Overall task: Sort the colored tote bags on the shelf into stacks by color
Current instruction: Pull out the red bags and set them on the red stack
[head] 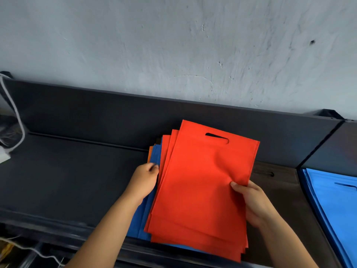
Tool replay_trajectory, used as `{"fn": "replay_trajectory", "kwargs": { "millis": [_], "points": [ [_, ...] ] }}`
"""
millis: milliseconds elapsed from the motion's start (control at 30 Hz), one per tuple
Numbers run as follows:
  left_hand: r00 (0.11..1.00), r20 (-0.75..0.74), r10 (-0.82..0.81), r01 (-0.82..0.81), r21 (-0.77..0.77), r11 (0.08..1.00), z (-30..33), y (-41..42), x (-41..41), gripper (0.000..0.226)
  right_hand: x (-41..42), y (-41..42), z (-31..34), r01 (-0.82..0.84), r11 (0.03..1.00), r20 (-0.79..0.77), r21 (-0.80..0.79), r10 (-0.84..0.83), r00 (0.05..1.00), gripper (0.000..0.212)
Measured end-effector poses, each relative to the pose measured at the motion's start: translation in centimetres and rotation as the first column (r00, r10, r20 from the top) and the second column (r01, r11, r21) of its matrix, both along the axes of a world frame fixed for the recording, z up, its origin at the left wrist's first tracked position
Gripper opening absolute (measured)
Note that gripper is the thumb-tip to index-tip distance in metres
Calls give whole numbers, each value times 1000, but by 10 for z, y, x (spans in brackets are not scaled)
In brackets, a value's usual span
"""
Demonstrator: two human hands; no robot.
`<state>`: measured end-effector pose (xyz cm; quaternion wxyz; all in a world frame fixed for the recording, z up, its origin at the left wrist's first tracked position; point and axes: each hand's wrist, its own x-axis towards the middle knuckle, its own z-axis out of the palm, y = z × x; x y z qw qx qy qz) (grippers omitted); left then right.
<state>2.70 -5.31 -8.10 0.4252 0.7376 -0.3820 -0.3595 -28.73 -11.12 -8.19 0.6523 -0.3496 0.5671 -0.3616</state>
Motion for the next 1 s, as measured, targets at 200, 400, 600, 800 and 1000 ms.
{"fn": "replay_trajectory", "kwargs": {
  "millis": [200, 400, 600, 800, 1000],
  "points": [
    [999, 29, 16, -14, -67, 998, 2, -1, -3, 23, 4, 0, 5, -21, 1000, -53, -10, 20, 998, 21],
    [956, 272, 109, -80, -114, 990, -5, -2, 0, 21, 8, 2, -5, -18, 994, -280, -108, -13, 960, 14],
    [817, 567, 107, -15, -163, 986, -14, -4, -5, 34, 7, 0, -2, 24, 987, -256, -160, -65, 965, 18],
    [986, 168, -22, 36, -84, 996, 3, -5, -16, 44, 9, -1, 5, 20, 997, -64, -69, -24, 998, 22],
    [994, -104, -15, -3, -174, 985, 7, -2, -5, 29, 12, 5, 21, 9, 998, -54, -63, -13, 998, 24]
  ]
}}
